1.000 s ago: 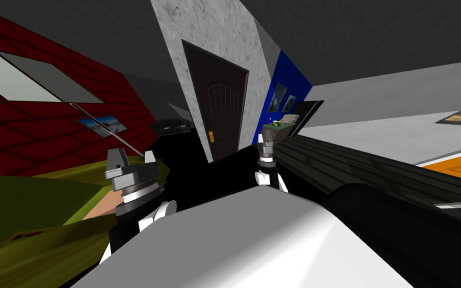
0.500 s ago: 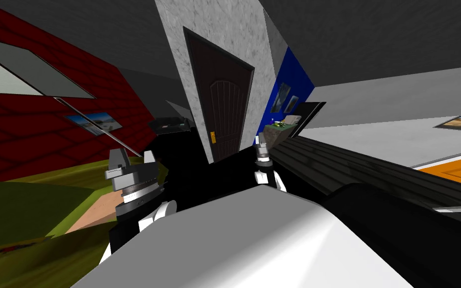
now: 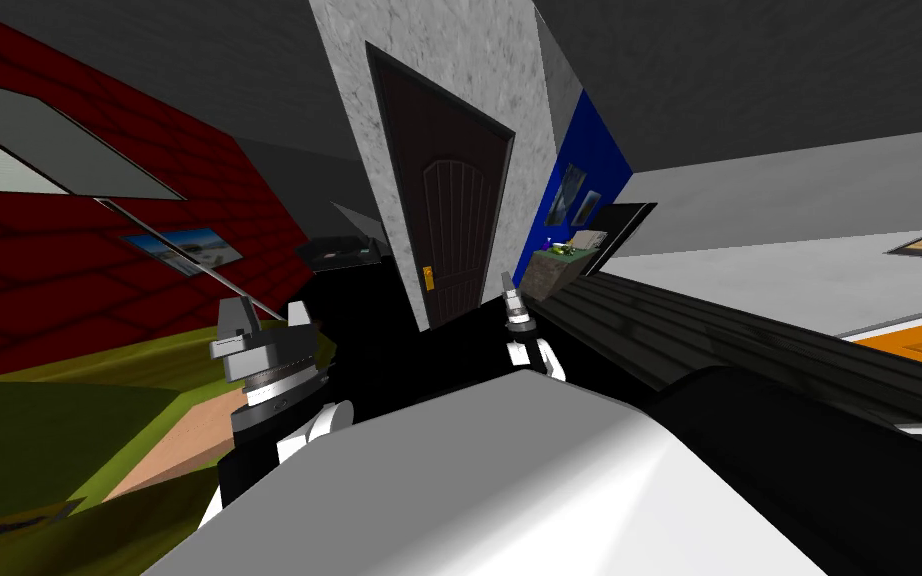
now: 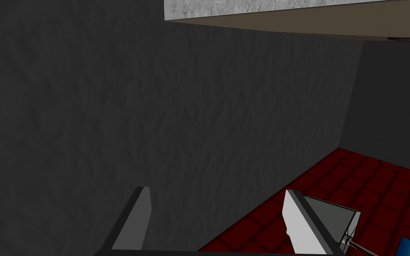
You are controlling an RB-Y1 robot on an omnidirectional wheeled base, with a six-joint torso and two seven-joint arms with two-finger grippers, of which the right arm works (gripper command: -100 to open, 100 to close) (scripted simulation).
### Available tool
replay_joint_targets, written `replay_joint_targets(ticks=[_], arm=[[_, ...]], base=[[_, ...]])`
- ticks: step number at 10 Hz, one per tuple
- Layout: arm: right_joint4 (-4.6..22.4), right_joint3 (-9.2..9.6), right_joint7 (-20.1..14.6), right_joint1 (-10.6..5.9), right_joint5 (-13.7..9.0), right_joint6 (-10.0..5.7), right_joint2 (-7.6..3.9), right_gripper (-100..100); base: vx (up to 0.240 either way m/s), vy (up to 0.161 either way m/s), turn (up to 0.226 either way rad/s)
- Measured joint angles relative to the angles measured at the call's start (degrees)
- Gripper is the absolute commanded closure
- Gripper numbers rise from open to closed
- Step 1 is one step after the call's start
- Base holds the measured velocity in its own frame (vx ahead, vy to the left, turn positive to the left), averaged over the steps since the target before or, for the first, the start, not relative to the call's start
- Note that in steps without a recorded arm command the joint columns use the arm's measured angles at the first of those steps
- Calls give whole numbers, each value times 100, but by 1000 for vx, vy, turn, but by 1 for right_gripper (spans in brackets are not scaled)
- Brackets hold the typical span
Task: Pull the door open
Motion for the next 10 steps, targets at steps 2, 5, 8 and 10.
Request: replay_joint_targets(ticks=[2,5,8,10], arm=[[255,-34,95,-108,199,-2,-48,-100],[577,-46,245,-232,520,5,-88,-100],[894,-60,398,-374,857,37,-131,-100],[1124,-93,498,-448,1069,20,-171,-100]], base=[[102,65,-1],[85,58,-3],[100,62,-2],[102,67,-3]])
